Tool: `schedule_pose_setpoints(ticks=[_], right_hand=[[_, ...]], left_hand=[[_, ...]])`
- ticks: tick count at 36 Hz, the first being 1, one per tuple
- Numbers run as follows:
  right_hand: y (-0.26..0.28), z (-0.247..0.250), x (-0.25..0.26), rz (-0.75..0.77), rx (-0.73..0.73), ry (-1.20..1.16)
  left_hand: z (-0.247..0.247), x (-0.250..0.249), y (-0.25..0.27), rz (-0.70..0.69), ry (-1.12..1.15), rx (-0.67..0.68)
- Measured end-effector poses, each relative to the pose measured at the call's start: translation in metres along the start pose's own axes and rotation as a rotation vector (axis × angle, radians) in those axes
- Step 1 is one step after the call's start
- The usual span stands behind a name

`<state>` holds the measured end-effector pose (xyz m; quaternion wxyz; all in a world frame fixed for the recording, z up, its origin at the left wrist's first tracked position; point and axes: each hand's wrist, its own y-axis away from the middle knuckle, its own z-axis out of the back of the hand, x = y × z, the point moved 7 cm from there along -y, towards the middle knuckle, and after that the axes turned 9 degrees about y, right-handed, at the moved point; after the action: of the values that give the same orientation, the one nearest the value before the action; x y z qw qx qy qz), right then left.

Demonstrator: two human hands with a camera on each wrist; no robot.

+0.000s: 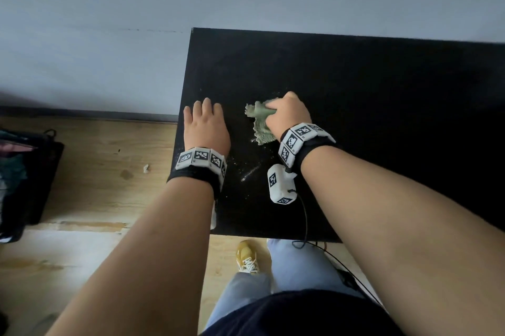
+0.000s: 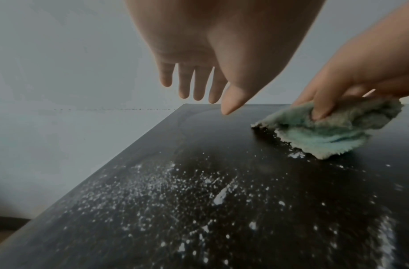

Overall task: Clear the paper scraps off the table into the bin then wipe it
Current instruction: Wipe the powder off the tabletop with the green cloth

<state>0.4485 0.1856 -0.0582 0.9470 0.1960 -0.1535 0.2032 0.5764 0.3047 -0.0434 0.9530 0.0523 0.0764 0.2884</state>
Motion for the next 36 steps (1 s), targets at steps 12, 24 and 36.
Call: schedule_pose_setpoints(ticks=[12, 24, 36], right_hand=[[-0.056, 0.048, -0.042, -0.277, 0.010, 0.119], [-0.049, 0.006, 0.031, 0.057, 0.186, 0.055], [-0.106, 0.055, -0.005, -0.218, -0.041, 0.218]], left_hand=[[-0.001, -0.008, -0.026, 0.040, 0.016, 0.002], [0.004, 0.005, -0.043, 0.109, 0.032, -0.066], [0.007, 0.007, -0.077, 0.019, 0.032, -0.035]])
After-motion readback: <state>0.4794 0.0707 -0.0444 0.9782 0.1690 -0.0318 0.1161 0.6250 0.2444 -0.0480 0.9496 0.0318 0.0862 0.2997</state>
